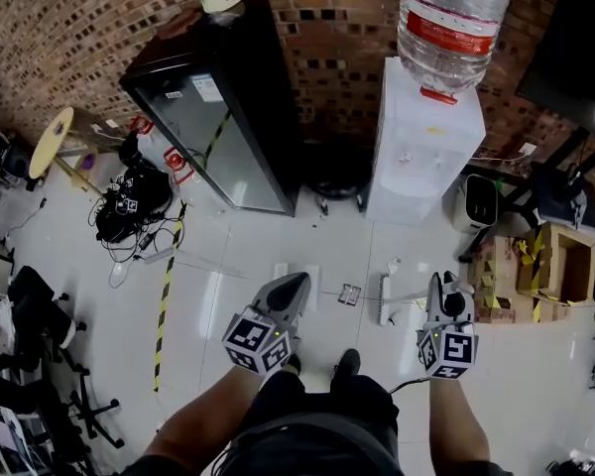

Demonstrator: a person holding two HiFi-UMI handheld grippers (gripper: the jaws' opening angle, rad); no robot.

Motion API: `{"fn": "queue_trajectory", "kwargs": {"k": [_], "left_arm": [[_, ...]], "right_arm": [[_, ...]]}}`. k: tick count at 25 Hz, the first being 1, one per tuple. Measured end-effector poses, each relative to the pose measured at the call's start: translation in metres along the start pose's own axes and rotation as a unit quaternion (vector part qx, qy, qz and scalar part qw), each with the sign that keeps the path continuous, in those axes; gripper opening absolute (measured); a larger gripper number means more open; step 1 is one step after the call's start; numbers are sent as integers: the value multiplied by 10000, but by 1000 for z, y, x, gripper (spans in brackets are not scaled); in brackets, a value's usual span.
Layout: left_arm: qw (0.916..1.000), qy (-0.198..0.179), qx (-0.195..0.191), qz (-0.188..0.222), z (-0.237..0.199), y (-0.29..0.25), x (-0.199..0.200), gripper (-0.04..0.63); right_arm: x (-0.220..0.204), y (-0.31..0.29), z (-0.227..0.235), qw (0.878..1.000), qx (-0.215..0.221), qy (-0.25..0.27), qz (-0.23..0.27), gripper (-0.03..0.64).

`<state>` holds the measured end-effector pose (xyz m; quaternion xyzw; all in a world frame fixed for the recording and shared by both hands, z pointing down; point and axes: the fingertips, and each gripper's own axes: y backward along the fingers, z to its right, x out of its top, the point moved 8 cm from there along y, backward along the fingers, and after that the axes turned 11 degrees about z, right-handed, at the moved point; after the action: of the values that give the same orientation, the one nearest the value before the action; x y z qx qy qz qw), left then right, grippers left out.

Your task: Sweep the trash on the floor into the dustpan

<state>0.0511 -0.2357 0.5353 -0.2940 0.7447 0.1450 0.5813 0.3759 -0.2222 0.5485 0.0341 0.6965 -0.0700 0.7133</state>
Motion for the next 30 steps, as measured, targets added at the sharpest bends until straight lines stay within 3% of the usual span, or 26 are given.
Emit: {"fn": "queue_trajectory", "kwargs": {"k": [6,13,22,30], "left_arm": [[9995,-37,-143,-267,-26,-8,-17,23],[9977,3,-468,-483,-56,0,-26,23],[9975,56,-575,-418,-101,22,-17,23],[9976,-73,-547,-408,-151,56,-10,23]], "right_arm": [[-27,-13,-3,9988,-417,45,-258,89],[-35,-44,-34,9972,-597,221,-398,87],[-40,-86,-108,9956,-418,336,-767,87],[-49,-124,-185,9948,-262,127,-976,87]]}}
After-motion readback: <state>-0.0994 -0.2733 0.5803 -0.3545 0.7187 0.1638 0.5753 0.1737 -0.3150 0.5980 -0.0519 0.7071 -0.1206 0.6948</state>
